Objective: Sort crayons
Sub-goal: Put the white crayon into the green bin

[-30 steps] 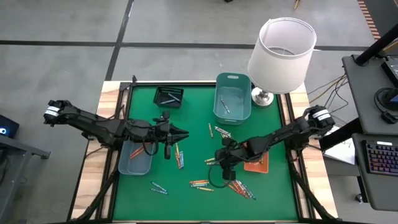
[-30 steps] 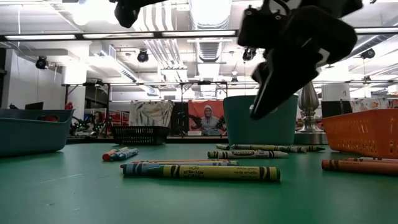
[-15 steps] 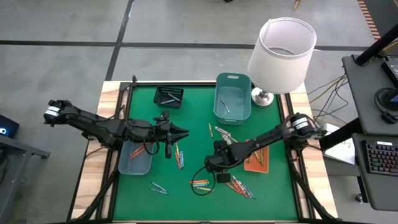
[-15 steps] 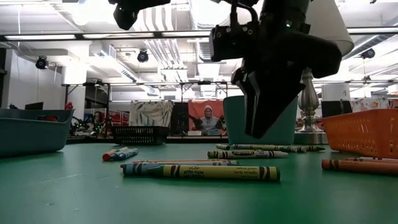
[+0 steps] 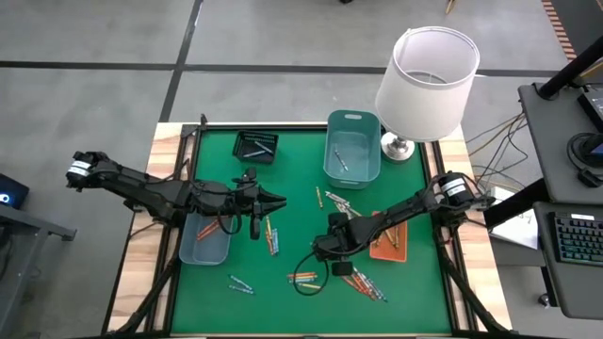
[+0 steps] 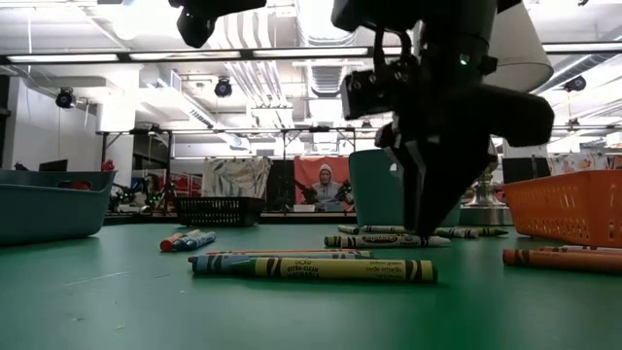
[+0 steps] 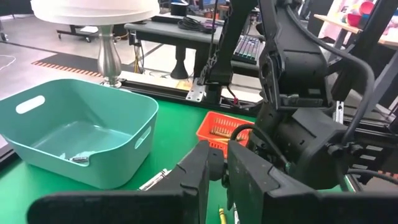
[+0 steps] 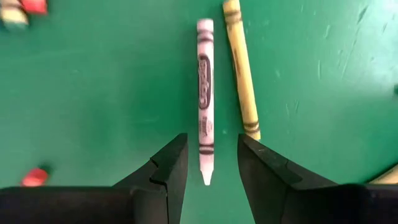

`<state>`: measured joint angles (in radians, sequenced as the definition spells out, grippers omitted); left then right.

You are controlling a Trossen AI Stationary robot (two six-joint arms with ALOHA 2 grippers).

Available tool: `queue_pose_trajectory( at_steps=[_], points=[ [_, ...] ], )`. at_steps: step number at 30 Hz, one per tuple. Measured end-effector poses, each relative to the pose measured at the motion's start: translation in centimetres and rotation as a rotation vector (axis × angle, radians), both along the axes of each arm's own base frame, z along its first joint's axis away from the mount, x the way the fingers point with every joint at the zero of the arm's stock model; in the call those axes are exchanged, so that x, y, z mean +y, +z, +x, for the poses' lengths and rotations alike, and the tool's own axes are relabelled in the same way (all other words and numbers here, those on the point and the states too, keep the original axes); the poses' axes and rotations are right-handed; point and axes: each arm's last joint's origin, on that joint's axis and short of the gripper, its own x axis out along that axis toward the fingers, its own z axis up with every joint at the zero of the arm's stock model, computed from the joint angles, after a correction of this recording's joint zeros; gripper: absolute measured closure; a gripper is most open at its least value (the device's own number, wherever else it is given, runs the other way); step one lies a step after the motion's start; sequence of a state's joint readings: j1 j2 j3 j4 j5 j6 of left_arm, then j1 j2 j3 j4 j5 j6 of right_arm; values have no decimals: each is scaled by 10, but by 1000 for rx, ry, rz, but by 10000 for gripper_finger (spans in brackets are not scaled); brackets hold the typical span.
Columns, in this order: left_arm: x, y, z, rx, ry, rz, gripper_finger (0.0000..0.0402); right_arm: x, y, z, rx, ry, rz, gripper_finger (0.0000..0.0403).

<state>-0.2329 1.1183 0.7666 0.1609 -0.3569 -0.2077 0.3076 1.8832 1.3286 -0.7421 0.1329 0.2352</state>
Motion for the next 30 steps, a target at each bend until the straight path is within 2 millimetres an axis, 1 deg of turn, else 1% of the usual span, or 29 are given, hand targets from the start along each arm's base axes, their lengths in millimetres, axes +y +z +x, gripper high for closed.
queue_pose_trajectory(
  at_steps=[5,18,21,27,30],
  points=[
    [0,0,0,0,-1,5,361,-1,-8,-3,3,-2,1,273],
    [0,0,0,1,2,-10,361,0,-24,0,36,2,-8,280],
    [0,0,0,0,2,-11,361,1,-25,1,40,6,8,303],
    [0,0,0,-2,2,-11,361,2,-25,1,46,30,25,382],
    [0,0,0,-3,2,-11,361,2,-24,0,48,34,38,388]
  ],
)
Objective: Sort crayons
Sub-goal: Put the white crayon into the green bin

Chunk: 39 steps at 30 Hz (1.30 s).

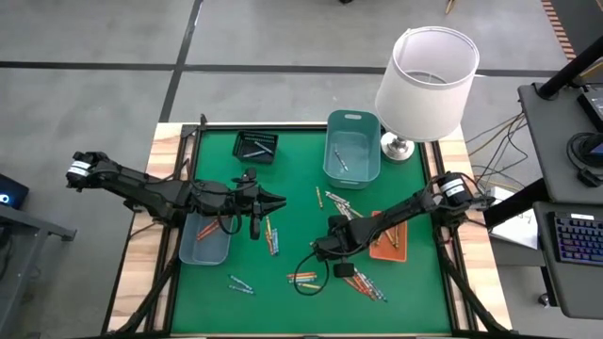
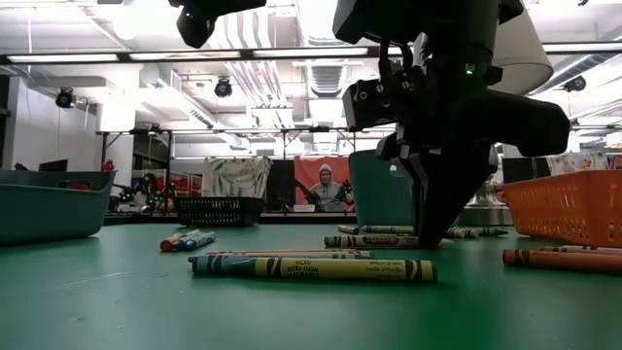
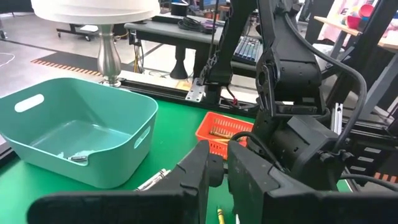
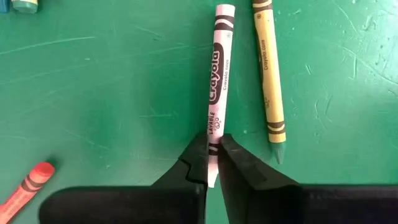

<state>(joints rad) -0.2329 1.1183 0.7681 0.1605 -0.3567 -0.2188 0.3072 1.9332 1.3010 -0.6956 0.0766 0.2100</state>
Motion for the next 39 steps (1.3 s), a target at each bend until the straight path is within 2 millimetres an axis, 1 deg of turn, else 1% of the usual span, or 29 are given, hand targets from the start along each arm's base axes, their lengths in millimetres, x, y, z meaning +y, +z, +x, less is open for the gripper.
queue_pose_trajectory(
  at_steps=[3,8,12,15,19,22,25,28,30,32,34,37,39],
  points=[
    [0,0,0,0,0,1,361,0,6,-1,-16,3,2,388],
    [0,2,0,-13,-5,21,361,-7,24,-3,-31,1,25,390],
    [0,3,0,-30,-5,21,361,-13,53,0,-88,-4,79,391],
    [0,4,0,-31,-5,21,361,-16,70,1,-134,14,88,391],
    [0,4,0,-36,-8,38,361,-28,101,5,-219,32,89,391],
    [0,7,0,-48,-10,50,361,-47,122,8,-252,19,47,391],
    [0,12,0,-58,-14,79,361,-71,140,13,-276,-13,-74,391],
    [0,18,0,-71,-18,116,361,-105,159,14,-283,-102,-261,391],
    [0,23,1,-78,-21,149,361,-132,166,9,-237,-194,-402,391],
    [0,28,1,-86,-23,183,361,-158,166,-1,-139,-280,-503,391],
    [1,32,1,-79,-19,224,361,-178,163,-14,-32,-339,-521,391],
    [6,36,1,-40,47,305,361,-198,153,-33,143,-370,-518,391],
    [13,37,1,-2,113,366,361,-207,145,-38,189,-368,-516,391]
  ],
)
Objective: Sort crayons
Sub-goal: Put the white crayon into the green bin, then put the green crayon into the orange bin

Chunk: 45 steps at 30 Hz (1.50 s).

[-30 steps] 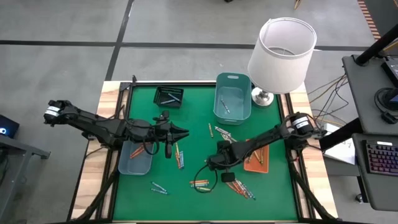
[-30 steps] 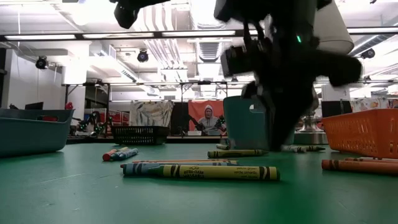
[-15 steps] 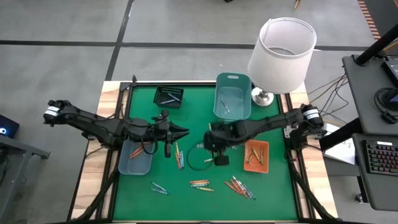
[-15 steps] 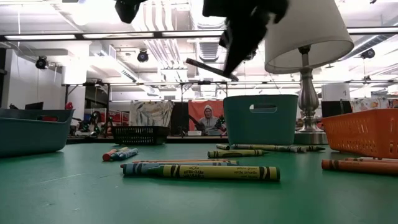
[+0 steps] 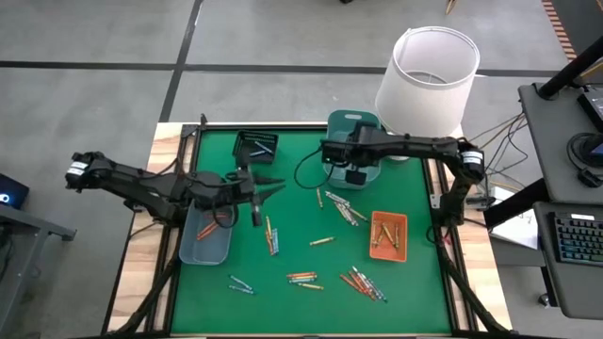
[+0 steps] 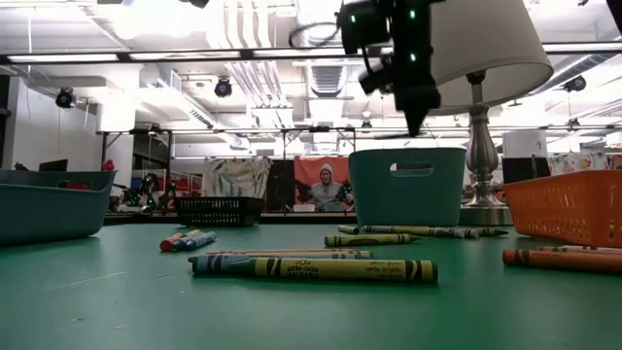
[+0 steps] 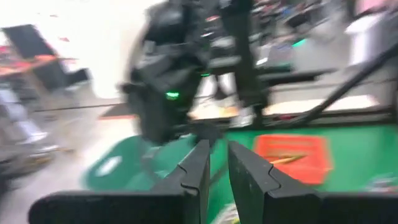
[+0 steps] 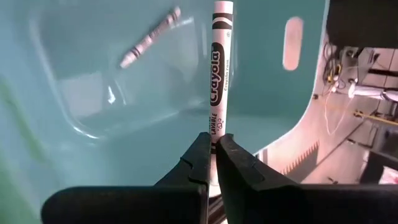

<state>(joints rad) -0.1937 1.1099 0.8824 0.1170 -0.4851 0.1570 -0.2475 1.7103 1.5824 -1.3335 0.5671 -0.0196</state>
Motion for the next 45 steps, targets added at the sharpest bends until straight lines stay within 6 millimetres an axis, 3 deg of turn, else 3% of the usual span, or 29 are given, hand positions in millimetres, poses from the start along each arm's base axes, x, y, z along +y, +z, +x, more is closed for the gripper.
queue_pose_trajectory(
  at_steps=[7,14,23,36,45],
  points=[
    [37,-3,1,107,152,142,361,-21,-17,-7,27,-9,33,390],
    [68,-6,-1,124,280,95,361,-25,-18,-6,7,-6,49,390],
    [68,-7,-1,121,238,50,361,-23,-20,-4,-41,13,143,379],
    [67,-11,-1,144,218,9,361,-22,-20,0,-91,4,178,270],
    [64,-14,-1,135,139,-85,361,-8,-5,6,-135,-4,178,278]
  ],
)
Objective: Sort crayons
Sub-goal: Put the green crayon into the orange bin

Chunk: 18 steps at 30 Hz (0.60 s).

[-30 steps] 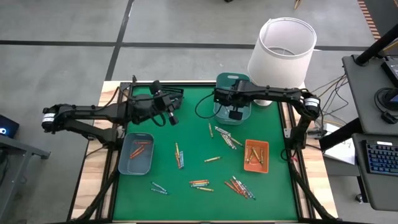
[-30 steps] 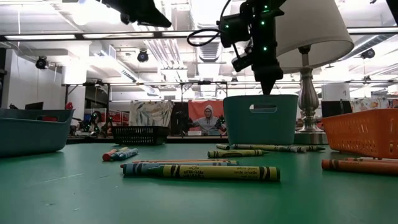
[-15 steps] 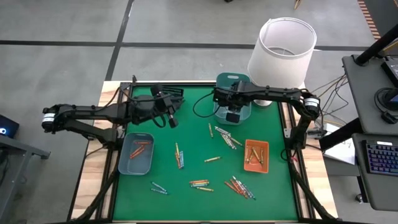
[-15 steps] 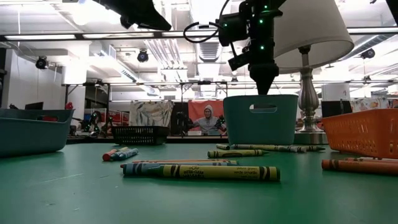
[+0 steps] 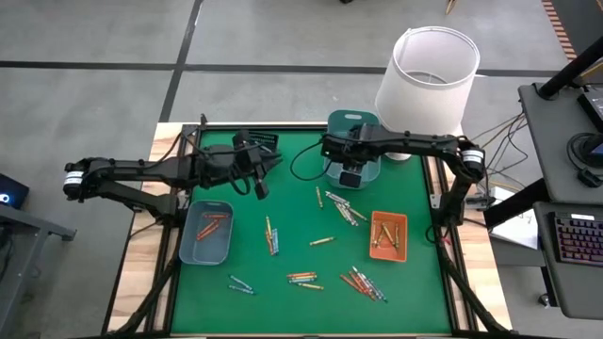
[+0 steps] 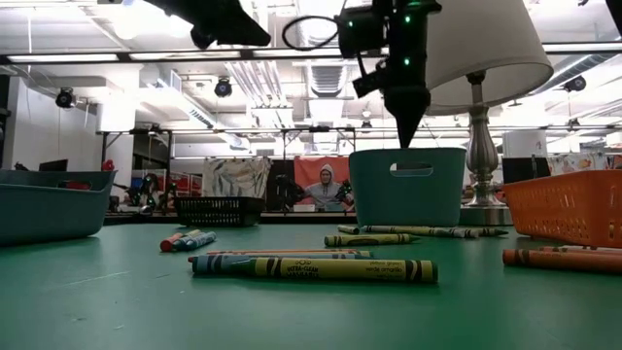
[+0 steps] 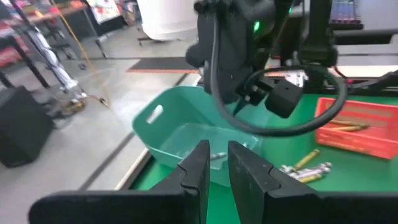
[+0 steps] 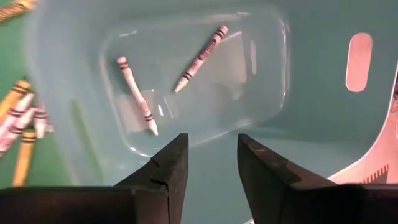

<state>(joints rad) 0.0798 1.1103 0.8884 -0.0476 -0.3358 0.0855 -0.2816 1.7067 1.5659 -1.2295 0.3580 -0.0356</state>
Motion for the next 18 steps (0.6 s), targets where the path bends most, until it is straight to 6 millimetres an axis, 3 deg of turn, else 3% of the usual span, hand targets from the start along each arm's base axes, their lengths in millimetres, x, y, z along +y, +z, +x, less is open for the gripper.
queue_pose_trajectory(
  at_steps=[8,18],
  points=[
    [-5,-7,-1,13,10,-140,361,35,19,-2,-55,25,3,293],
    [-20,-17,-4,46,40,-358,361,92,48,-16,-204,75,173,296]
  ],
)
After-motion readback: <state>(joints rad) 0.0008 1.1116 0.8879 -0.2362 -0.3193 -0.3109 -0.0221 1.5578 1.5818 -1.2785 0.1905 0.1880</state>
